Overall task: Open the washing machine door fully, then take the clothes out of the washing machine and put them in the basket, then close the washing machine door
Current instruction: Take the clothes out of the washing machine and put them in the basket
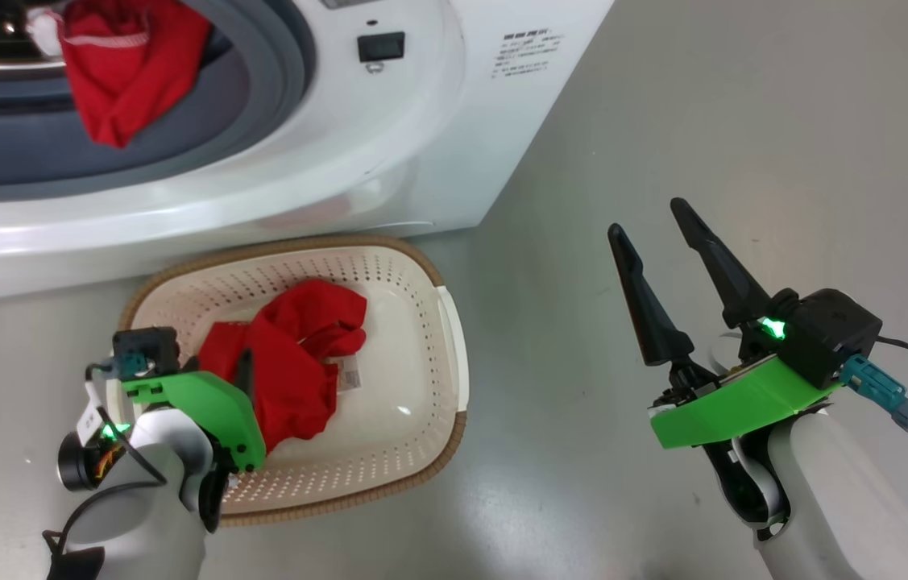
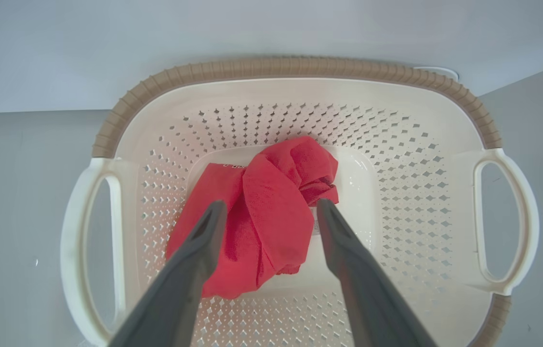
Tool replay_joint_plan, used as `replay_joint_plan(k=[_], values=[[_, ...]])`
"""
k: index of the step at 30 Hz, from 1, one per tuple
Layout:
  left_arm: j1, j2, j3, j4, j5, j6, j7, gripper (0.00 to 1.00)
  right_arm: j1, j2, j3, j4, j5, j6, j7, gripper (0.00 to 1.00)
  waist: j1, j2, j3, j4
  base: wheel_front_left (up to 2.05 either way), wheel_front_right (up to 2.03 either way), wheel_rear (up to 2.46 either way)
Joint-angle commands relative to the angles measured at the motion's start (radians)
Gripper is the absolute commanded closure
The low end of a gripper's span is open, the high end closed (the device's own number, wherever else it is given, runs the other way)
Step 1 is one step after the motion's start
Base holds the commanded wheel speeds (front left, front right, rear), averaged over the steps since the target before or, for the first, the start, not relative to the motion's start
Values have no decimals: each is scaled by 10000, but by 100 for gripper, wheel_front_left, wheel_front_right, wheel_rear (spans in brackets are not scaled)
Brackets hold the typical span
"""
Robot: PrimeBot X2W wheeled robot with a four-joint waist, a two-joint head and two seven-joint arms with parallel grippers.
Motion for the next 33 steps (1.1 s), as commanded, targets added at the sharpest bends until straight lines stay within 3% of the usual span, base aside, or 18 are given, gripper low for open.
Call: replay_joint_plan(k=[1,7,14,23,33], values=[[0,285,169,-47,-27,-53,-240,0,58,-23,140,-215,97,63,-65,0,0,0,-148,86,0,0,0],[99,252,161,-146,-85,-292,-1081,0,214,-25,-41,-155,-15,63,-65,0,0,0,-600,295,0,0,0],[407,410,79,-922,153,-242,-1481,0,422,-44,-216,-115,-168,63,-65,0,0,0,-1236,478,0,0,0],[1653,623,657,-3697,350,25,-1507,0,639,-53,-362,-97,-267,63,-65,0,0,0,-1892,601,0,0,0],[3672,828,1192,-7681,1249,843,-1509,0,1118,-30,-614,-143,-429,63,-65,0,0,0,-2789,682,0,0,0]])
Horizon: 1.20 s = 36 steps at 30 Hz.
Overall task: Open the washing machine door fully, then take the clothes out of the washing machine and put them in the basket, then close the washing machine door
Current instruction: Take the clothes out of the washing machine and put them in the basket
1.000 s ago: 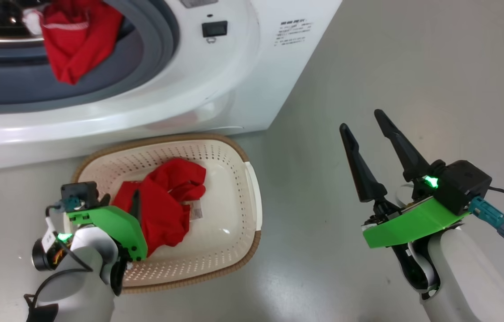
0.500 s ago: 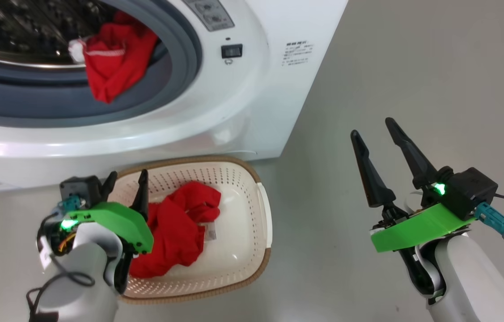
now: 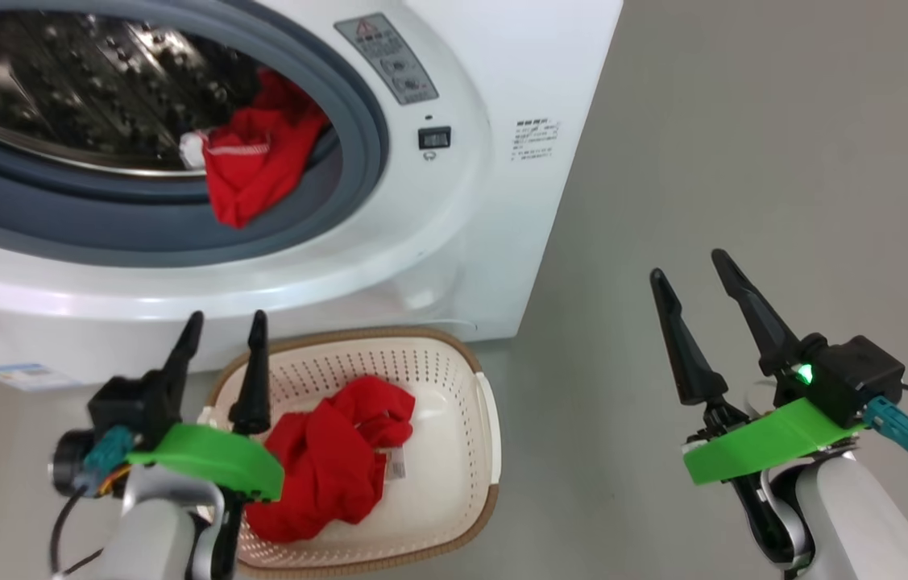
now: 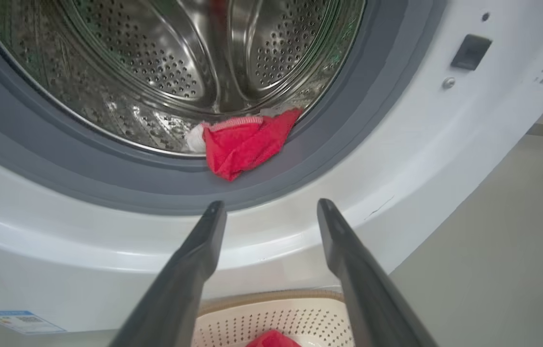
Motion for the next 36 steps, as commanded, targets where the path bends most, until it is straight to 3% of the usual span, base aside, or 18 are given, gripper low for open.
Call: replay_joint_plan(k=[1,12,36], values=[[281,343,454,-768,198,174,-119,0,169,-8,106,-283,-143,63,-63,0,0,-1,-329,32,0,0,0],[2163,474,1093,-3709,946,398,-119,0,782,8,-206,-423,-314,63,-63,0,0,-1,-1245,-79,0,0,0],[4198,361,1866,-4211,1142,789,-120,0,1969,236,-710,-863,-811,63,-63,0,0,-1,-2635,-425,0,0,0]])
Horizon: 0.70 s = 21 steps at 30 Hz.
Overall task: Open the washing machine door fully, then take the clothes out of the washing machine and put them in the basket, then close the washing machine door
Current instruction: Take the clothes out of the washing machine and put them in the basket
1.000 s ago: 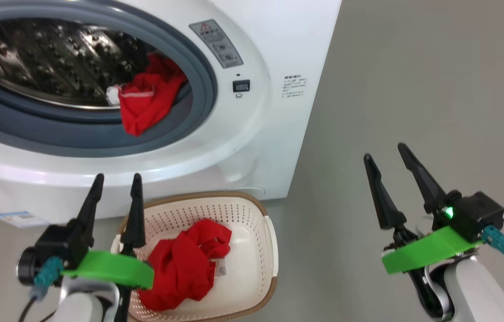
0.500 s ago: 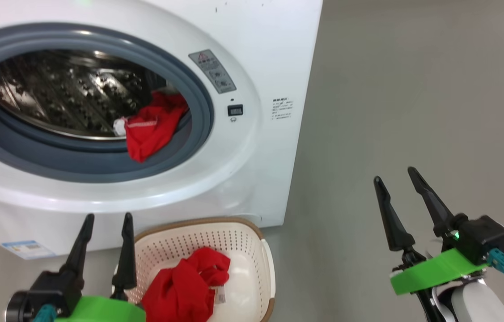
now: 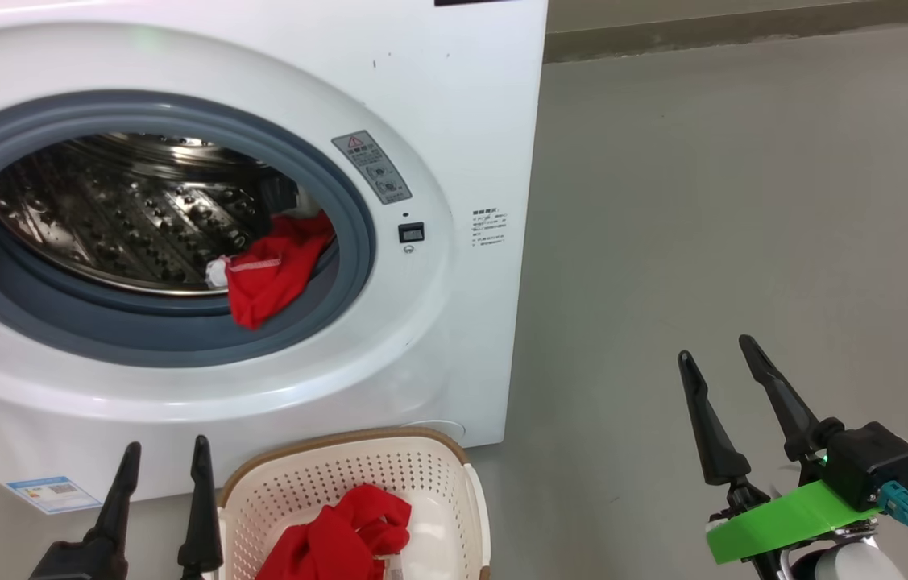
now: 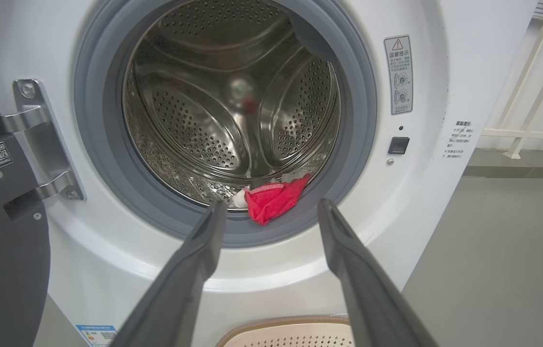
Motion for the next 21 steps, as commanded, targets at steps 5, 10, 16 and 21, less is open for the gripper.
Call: replay_joint_plan(k=[5,10,16,21], values=[[1,84,426,-262,87,60,-78,0,6,-11,126,-317,-126,63,-65,0,0,0,12,-33,0,0,0],[-29,61,421,-255,96,22,-78,0,-15,11,76,-373,-155,63,-65,0,0,0,109,-10,0,0,0],[-93,-63,434,-238,57,-35,-78,0,-26,40,73,-388,-171,63,-65,0,0,0,188,24,0,0,0],[-281,-159,521,-174,11,-67,-78,0,-93,61,119,-430,-163,63,-65,0,0,0,435,79,0,0,0]])
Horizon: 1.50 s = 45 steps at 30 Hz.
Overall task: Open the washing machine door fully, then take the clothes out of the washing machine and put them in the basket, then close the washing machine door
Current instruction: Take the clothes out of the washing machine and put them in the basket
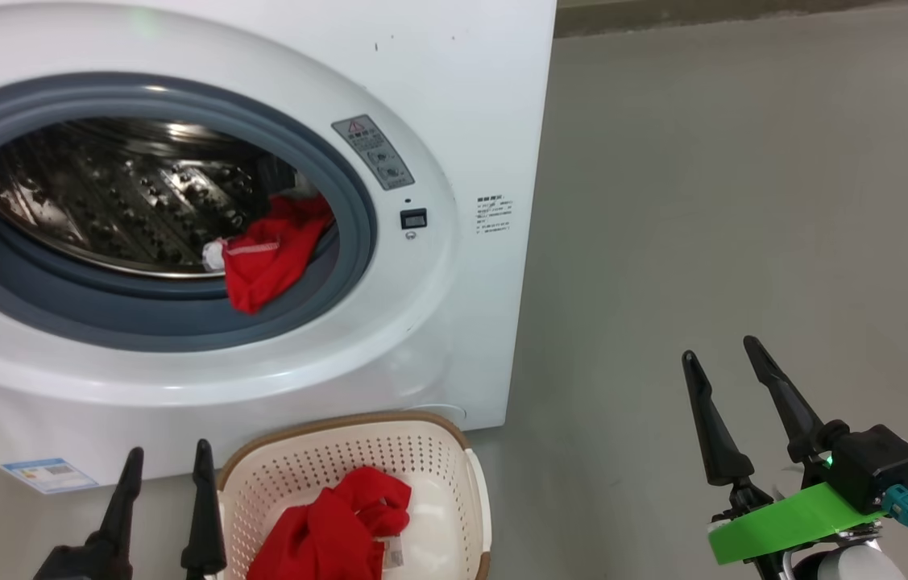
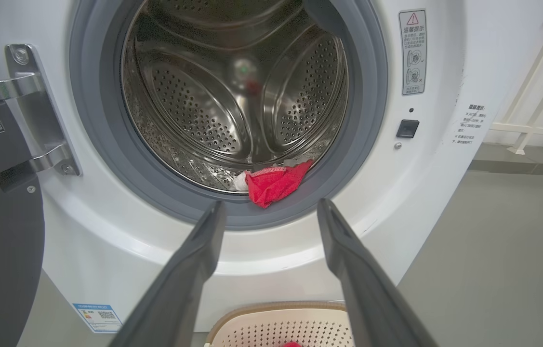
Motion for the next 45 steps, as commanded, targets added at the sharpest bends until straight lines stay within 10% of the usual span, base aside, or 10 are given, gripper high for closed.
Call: replay_joint_plan(k=[1,45], values=[[-468,51,408,-183,9,-39,-78,0,-262,-24,241,-315,-136,63,-65,0,0,0,160,44,0,0,0],[-7260,474,1187,3519,139,-1602,-78,0,-1921,-380,999,-776,19,63,-65,0,0,0,3801,-17,0,0,0]])
